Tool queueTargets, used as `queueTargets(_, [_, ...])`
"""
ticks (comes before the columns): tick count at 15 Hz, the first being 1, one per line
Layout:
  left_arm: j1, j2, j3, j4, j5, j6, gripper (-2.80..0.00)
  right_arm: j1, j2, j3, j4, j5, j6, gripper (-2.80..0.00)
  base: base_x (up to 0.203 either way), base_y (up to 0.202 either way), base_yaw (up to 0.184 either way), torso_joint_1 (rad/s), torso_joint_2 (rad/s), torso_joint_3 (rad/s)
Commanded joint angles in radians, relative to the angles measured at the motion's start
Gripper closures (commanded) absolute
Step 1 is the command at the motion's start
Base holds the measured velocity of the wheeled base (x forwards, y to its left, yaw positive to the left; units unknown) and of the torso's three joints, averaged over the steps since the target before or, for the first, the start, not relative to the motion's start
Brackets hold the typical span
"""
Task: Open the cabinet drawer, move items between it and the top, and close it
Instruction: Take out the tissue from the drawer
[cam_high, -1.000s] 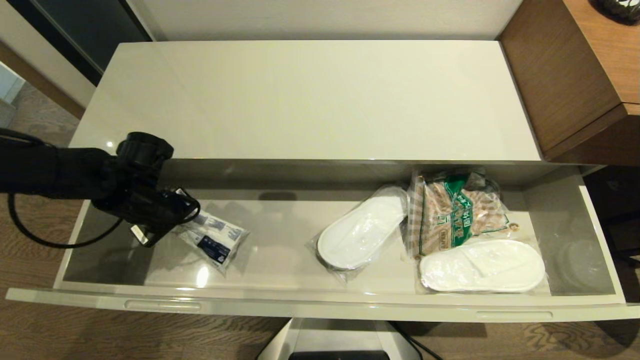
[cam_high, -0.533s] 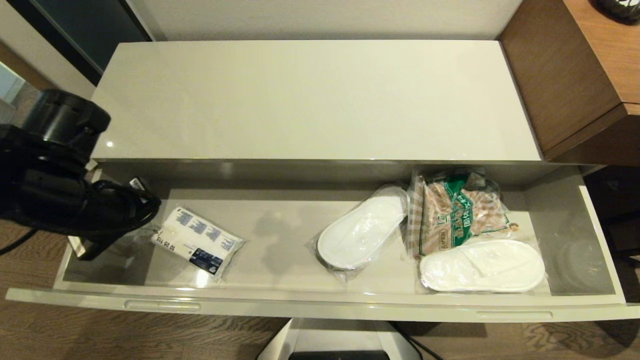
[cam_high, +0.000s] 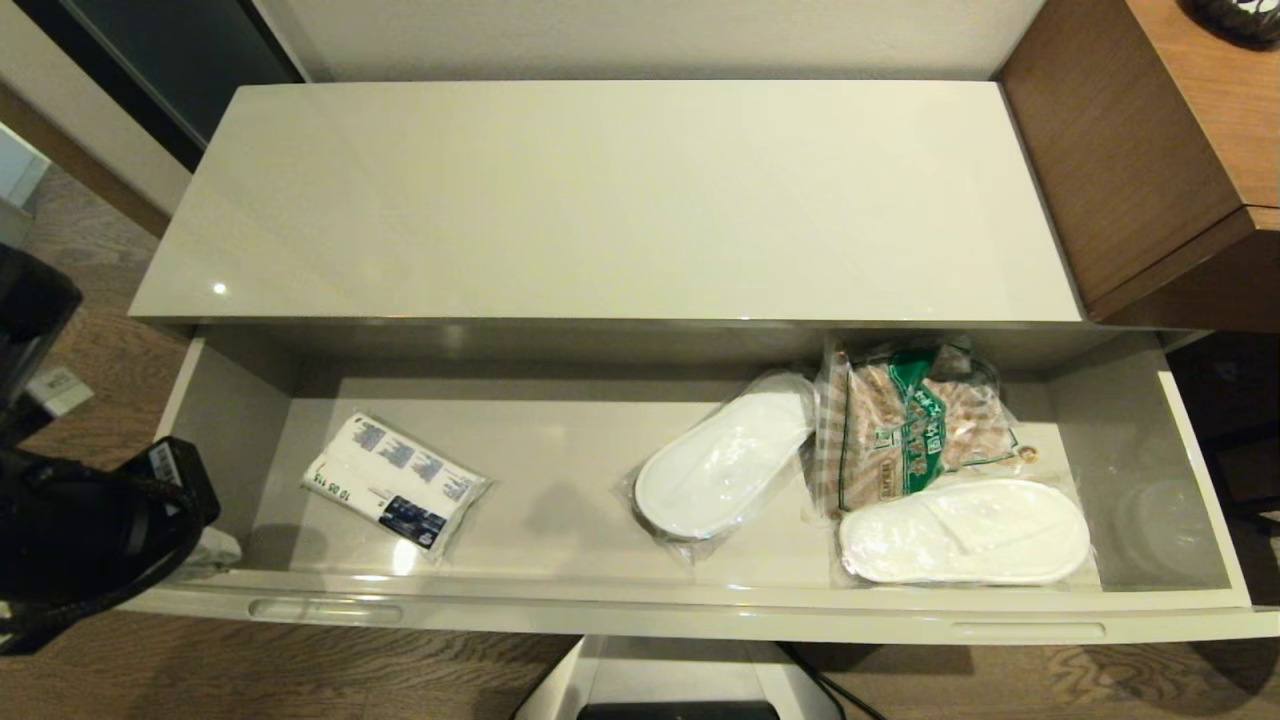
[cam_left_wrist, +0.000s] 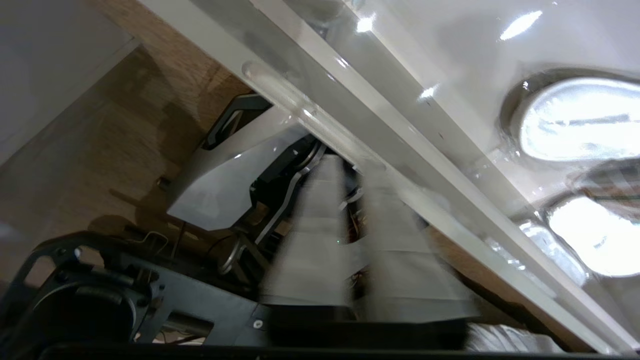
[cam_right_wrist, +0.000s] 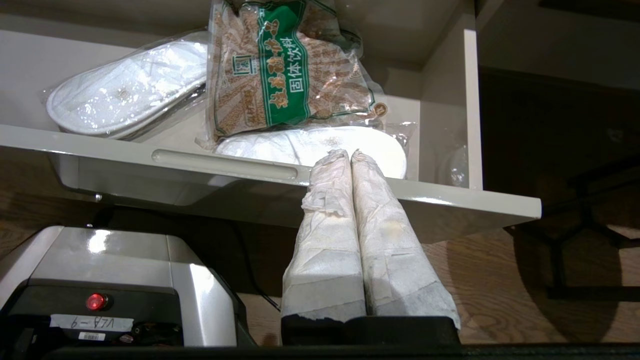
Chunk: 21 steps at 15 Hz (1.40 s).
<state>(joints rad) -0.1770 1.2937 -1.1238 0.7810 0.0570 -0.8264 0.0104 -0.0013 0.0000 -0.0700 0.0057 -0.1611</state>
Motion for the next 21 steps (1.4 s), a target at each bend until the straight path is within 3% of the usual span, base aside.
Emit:
queueTargets(1, [0.003, 0.073, 0.031, -0.039, 0.0, -0.006, -2.8, 0.0, -0.011, 0.002, -0.001, 0.0, -0.002, 0.0, 0.0, 0.0, 0.0, 0.0, 0.0, 0.0])
queueTargets(5, [0.025, 0.332, 0.059, -0.351, -0.059, -0.019, -2.8, 0.0, -0.011, 0.002, -0.001, 0.0, -0.002, 0.0, 0.0, 0.0, 0.0, 0.0, 0.0, 0.0])
queueTargets(8, [0.045, 0.39, 0.055, -0.439, -0.082, -0.019, -2.8, 0.0, -0.011, 0.002, 0.001, 0.0, -0.001, 0.0, 0.0, 0.0, 0.0, 0.0, 0.0, 0.0])
queueTargets(12, [0.135, 0.658, -0.03, -0.643, -0.089, -0.009, -2.8, 0.0, -0.011, 0.002, -0.001, 0.0, -0.002, 0.0, 0.0, 0.0, 0.0, 0.0, 0.0, 0.0])
queueTargets(17, [0.21, 0.878, -0.298, -0.664, -0.008, 0.052, -2.8, 0.0, -0.011, 0.002, -0.001, 0.0, -0.002, 0.0, 0.0, 0.0, 0.0, 0.0, 0.0, 0.0])
queueTargets(21, [0.214, 0.882, -0.303, -0.664, -0.003, 0.058, -2.8, 0.0, -0.011, 0.002, -0.001, 0.0, -0.002, 0.0, 0.0, 0.0, 0.0, 0.0, 0.0, 0.0])
